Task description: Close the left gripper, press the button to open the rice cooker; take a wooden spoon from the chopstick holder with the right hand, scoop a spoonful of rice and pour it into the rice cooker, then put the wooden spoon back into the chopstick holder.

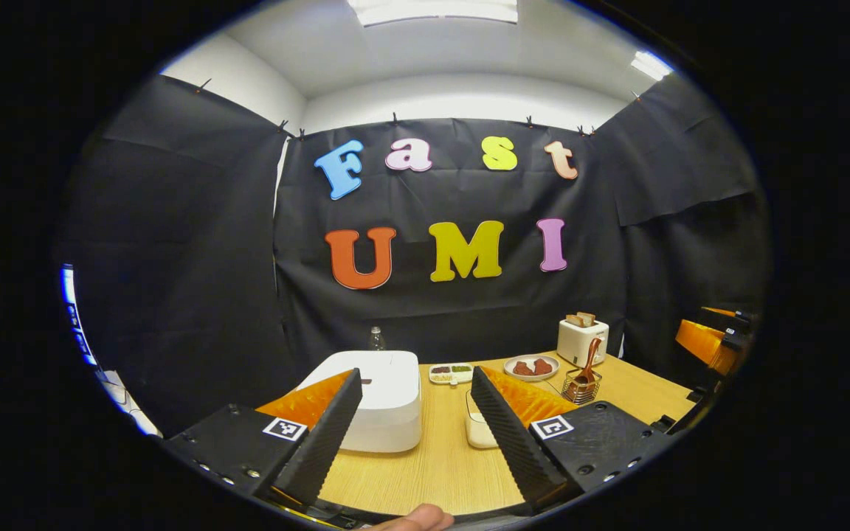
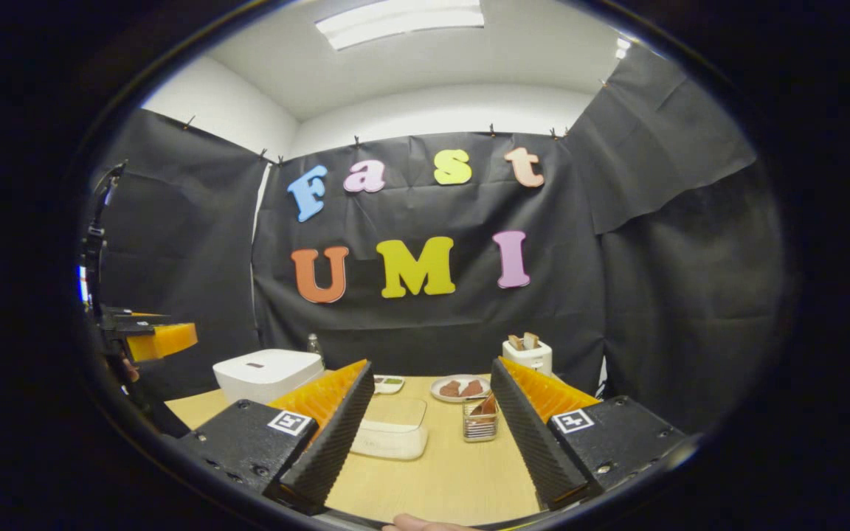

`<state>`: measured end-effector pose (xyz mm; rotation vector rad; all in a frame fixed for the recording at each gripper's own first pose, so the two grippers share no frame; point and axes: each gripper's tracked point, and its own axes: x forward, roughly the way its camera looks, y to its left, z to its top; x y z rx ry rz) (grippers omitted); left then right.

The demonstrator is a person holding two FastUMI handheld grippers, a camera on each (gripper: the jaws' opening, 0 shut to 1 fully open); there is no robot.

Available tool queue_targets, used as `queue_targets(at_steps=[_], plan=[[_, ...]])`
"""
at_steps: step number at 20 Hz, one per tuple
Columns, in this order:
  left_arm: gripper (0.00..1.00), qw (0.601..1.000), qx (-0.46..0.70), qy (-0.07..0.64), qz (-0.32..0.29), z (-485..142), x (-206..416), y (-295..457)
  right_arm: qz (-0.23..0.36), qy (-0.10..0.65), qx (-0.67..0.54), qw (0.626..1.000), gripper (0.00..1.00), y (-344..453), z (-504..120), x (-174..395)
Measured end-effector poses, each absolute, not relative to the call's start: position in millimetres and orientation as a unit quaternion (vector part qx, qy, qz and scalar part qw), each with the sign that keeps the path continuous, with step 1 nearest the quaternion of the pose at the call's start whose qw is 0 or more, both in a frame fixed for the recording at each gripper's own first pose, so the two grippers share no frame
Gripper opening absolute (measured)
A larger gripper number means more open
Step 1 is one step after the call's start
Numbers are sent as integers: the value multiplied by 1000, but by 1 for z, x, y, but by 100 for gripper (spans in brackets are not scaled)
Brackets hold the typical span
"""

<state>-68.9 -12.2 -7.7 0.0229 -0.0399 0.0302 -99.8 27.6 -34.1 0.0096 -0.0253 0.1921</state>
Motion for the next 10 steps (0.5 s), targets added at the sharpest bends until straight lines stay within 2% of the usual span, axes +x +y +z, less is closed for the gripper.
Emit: queue_targets(at_steps=[3,6,10], plan=[[94,999,22,-22,14,-8,-77,-16,80,-4,11,997,100,24,-39,-90],[96,999,17,-27,23,-7,-77,-13,91,2,17,996,100,34,-42,-90],[95,1000,8,-22,1,-13,-76,-27,95,2,14,995,100,35,-41,-89]])
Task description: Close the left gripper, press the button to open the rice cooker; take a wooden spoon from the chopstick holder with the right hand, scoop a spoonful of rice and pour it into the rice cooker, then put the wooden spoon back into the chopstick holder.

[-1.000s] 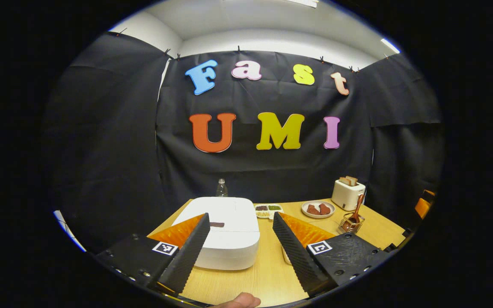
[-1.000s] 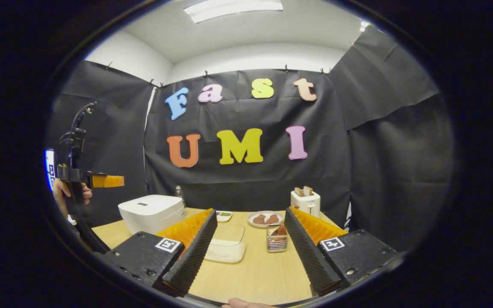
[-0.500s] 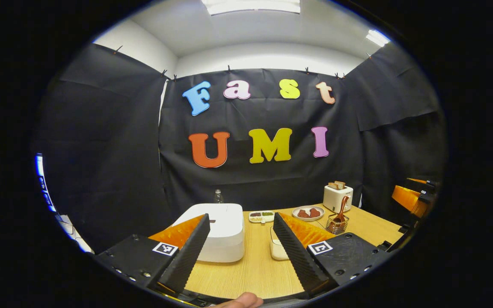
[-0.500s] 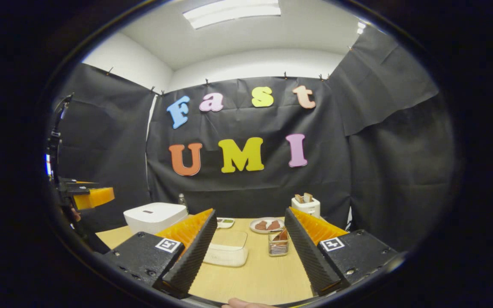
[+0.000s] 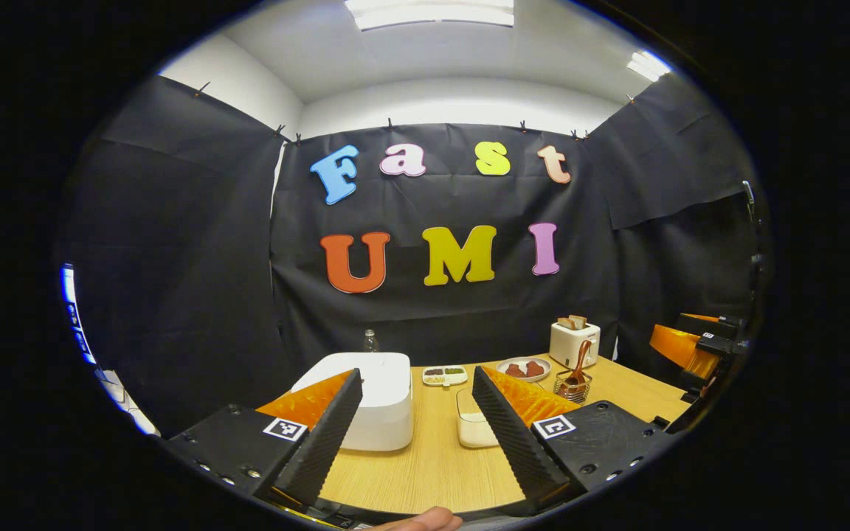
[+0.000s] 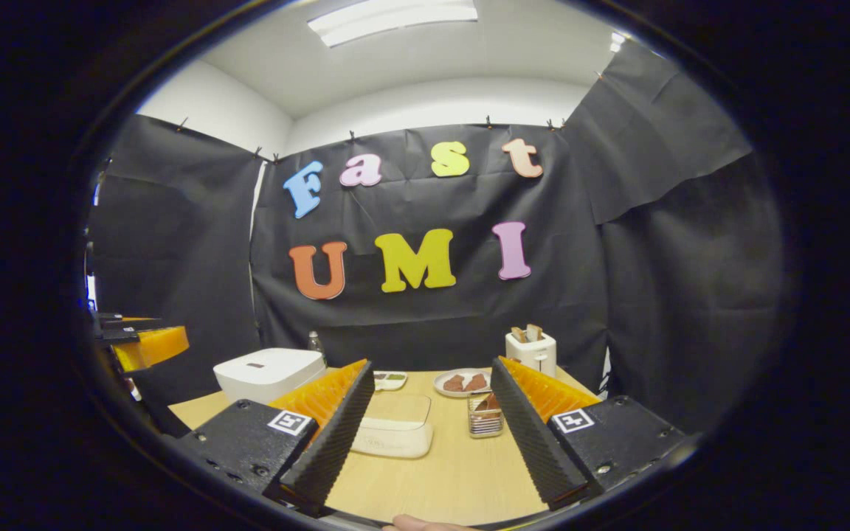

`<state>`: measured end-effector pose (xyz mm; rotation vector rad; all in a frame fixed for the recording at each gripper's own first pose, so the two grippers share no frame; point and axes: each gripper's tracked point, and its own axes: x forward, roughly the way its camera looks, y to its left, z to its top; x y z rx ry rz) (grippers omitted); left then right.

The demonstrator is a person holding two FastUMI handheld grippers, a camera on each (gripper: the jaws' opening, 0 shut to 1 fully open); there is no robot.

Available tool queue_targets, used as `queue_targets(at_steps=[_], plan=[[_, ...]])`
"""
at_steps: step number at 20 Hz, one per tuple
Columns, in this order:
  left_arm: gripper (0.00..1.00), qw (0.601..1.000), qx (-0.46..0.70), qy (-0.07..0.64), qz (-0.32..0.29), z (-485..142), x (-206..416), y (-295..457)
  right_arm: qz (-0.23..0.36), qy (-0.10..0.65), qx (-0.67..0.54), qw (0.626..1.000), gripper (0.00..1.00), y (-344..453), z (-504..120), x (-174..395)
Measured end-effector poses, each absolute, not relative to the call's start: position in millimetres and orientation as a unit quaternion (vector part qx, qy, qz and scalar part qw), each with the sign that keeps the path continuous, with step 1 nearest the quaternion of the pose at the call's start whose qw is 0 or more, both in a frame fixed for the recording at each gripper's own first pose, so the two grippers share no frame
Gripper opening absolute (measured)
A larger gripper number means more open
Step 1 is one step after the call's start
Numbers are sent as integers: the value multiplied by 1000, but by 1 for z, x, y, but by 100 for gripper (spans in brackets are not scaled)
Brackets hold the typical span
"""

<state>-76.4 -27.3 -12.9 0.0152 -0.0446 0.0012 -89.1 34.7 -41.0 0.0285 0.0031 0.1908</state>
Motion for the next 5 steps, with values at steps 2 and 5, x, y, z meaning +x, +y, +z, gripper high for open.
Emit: queue_targets(at_steps=[2,5], plan=[[95,1000,13,-23,-1,-12,-78,-28,95,0,14,995,100,35,-40,-90],[95,1000,16,-25,4,-10,-78,-28,98,1,12,995,100,35,-42,-92]])
